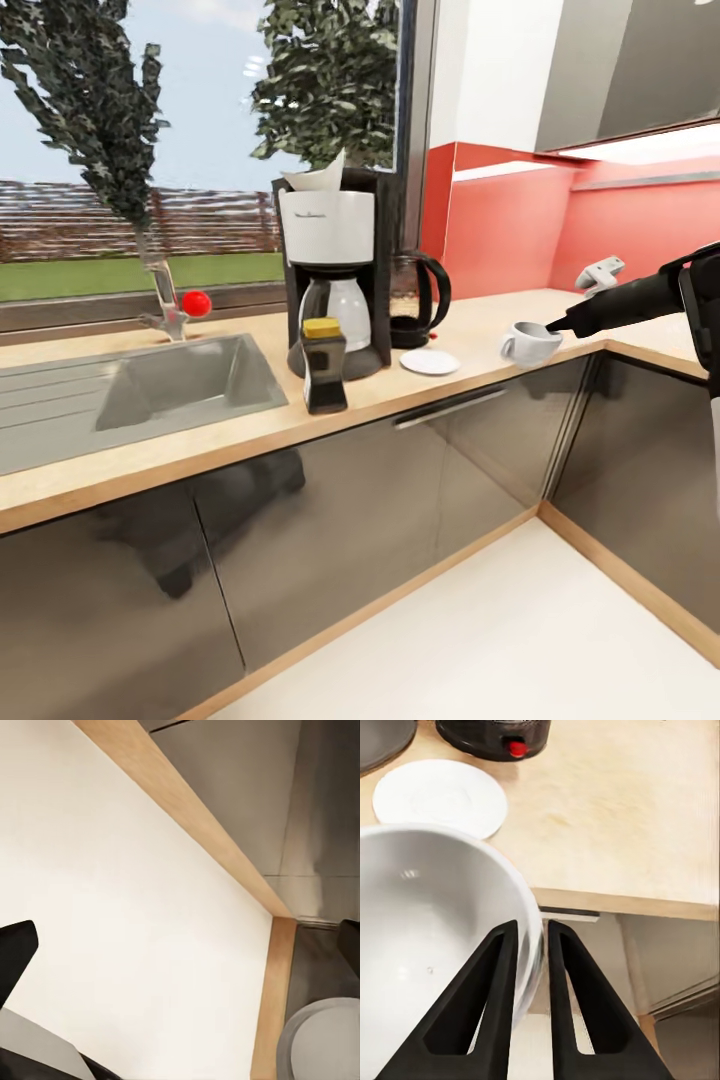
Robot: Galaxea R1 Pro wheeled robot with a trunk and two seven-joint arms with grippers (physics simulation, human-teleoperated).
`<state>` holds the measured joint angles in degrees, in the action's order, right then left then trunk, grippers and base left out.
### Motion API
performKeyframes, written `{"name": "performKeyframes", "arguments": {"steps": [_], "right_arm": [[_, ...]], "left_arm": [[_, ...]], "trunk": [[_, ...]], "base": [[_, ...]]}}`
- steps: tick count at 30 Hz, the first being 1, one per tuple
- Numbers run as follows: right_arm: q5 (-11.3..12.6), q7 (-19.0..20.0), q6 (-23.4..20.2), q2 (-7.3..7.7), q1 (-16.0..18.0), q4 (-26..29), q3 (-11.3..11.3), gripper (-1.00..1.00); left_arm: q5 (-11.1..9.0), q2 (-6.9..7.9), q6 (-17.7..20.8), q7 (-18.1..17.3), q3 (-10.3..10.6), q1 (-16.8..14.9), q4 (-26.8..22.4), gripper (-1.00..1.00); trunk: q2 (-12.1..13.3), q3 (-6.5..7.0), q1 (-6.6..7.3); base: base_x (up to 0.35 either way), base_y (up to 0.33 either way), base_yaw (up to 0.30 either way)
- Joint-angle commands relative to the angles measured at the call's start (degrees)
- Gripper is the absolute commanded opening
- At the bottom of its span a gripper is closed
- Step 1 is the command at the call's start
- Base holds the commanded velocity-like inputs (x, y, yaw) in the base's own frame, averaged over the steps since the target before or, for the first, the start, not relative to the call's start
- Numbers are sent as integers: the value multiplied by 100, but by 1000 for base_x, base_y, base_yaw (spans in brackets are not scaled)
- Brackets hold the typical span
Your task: Set up a coffee station on the kitchen countertop: keep the coffee maker on the countertop, move the bottle of coffee from the kitchen shelf to the counter next to the coffee maker, place a paper coffee filter on top of the coffee maker, put the saucer next to the coffee maker with the coffee cup on the saucer, and place the electric kettle next to the coffee maker.
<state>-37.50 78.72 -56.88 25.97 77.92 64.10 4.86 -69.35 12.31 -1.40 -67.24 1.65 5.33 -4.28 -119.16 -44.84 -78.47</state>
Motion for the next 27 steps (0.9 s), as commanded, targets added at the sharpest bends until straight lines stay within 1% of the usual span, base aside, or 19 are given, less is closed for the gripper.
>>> {"name": "performKeyframes", "arguments": {"steps": [1, 5, 10, 16, 23, 27], "right_arm": [[-55, 65, -51, 4, 4, 6, 6, -100], [-54, 65, -51, 5, 4, 6, 6, -100], [-50, 66, -51, 5, 4, 6, 6, -100], [-49, 81, -51, 3, 4, 6, 6, -100], [-50, 82, -51, -3, 4, 6, 14, -100], [-48, 82, -51, -4, 4, 6, 15, -100]], "left_arm": [[-17, 1, -13, -6, 19, 3, -12, 100], [-17, 2, -12, -8, 19, 3, -12, 100], [-17, 1, -16, -7, 19, 3, -12, 100], [-17, 2, -16, -8, 19, 3, -12, 100], [-17, 1, -14, -8, 19, 3, -12, 100], [-17, 0, -16, -8, 19, 3, -12, 100]], "trunk": [[-2, -5, -2], [-2, -5, -2], [-2, -5, -2], [-2, -5, -2], [-2, -5, -2], [-2, -5, -2]], "base": [[246, -240, 90], [155, -160, 183], [17, -18, 246], [2, -31, 53], [0, -240, 5], [0, -297, 103]]}}
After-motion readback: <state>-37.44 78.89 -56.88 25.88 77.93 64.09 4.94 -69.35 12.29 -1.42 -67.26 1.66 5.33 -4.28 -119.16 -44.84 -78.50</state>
